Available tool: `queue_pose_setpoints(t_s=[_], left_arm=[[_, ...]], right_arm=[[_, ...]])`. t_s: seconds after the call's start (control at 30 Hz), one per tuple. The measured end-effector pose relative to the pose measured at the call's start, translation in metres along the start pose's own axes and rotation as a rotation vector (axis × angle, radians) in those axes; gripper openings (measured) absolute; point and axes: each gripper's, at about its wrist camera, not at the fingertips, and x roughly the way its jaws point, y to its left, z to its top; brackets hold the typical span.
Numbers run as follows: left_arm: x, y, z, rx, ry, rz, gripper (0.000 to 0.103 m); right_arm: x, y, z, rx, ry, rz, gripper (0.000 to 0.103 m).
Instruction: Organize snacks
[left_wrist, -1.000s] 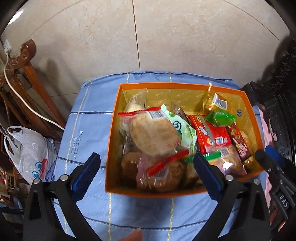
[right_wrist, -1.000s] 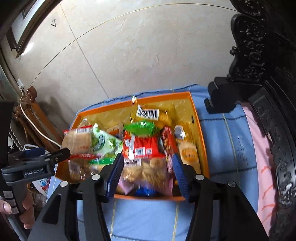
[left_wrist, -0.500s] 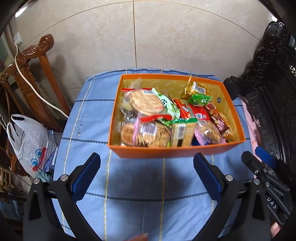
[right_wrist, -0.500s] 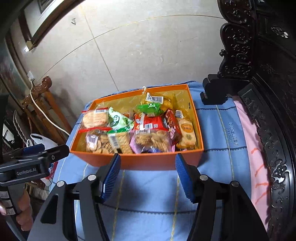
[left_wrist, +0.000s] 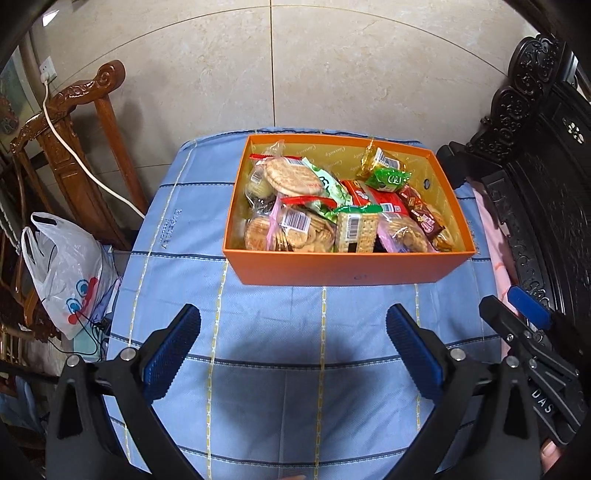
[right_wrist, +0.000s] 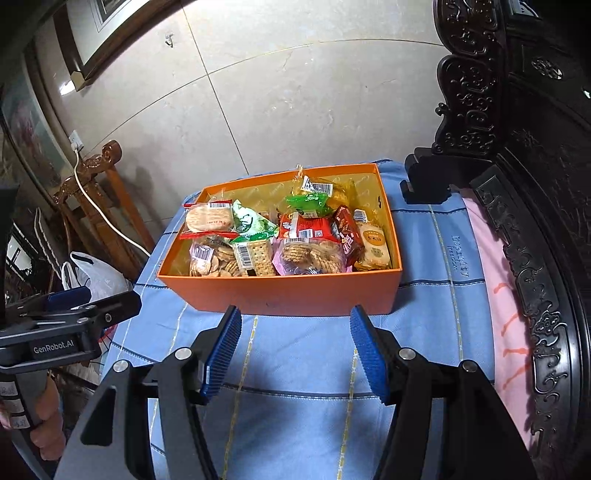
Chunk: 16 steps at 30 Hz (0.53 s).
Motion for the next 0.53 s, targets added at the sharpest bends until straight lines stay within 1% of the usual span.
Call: queue_pose_setpoints(t_s=[0.2,0.3,0.4,0.53], left_arm=[[-0.01,-0.002,-0.008,-0.001,-0.024,0.001,0.099],[-0.012,-0.005,-0.011,0.008,-0.022,0.002,0.099],[-0.012,-0.007,-0.014,0.024,-0.009,0.018,0.099],[-0.013,-0.007,-0.018,0.014,-0.005,0.02,0.099]], right_arm=[[-0.007,0.0,-0.005,-0.007,-0.004,0.007,0.061],[-0.009,-0.001,-0.007,-0.009,-0.002,0.01,0.061],[-0.01,-0.002,-0.009,-0.011,0.002,0.012,0.062],[-0.011,-0.003,-0.011,-0.015,0.005,0.014,0.062]])
